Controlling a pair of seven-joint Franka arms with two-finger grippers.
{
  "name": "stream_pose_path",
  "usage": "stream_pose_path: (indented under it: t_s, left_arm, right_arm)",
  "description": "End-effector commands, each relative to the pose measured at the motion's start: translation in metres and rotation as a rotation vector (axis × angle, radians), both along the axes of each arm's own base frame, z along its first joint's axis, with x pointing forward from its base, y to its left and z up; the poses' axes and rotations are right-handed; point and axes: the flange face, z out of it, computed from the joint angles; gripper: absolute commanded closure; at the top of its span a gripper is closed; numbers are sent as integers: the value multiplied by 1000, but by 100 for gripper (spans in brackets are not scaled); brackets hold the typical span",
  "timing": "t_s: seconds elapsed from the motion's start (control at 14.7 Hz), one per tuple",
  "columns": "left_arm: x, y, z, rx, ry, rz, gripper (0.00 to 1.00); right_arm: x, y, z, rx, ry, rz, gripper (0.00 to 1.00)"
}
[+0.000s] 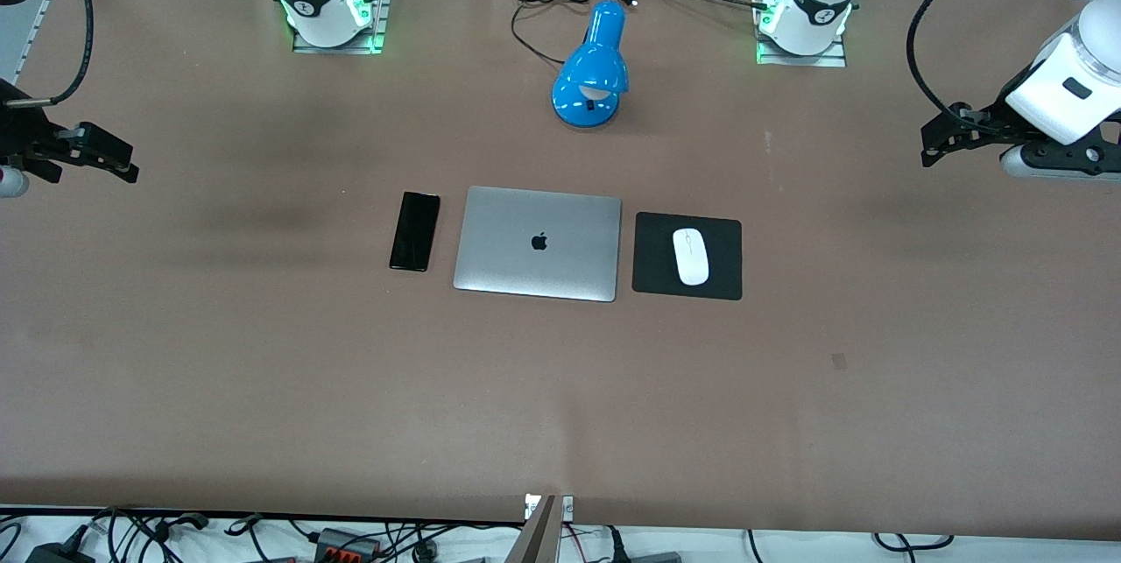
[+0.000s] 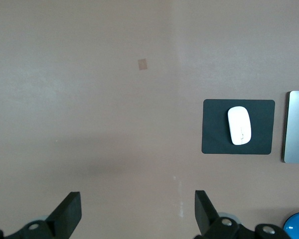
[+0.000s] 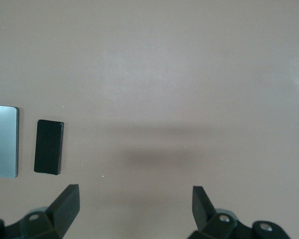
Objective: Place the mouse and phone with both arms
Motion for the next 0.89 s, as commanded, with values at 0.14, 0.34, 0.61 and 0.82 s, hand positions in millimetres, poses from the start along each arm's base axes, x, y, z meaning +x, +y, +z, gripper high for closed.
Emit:
stream_pose_path:
  t_s: [0.14,0.34,0.61,0.82]
  left_arm:
    - [4,0,7,-8,8,4,0]
    - [5,-1,5,-7,8,0,0]
    - [6,5,5,-8,11,11,0]
    - [6,4,5,-8,10,8,0]
  right_arm:
    - [-10,-2,4,15,21,3,0]
    - [-9,-1,5,41,10,-4,0]
    - [-13,-4,11,34,6,6,0]
    - [-15,-5,14,31,3,9,0]
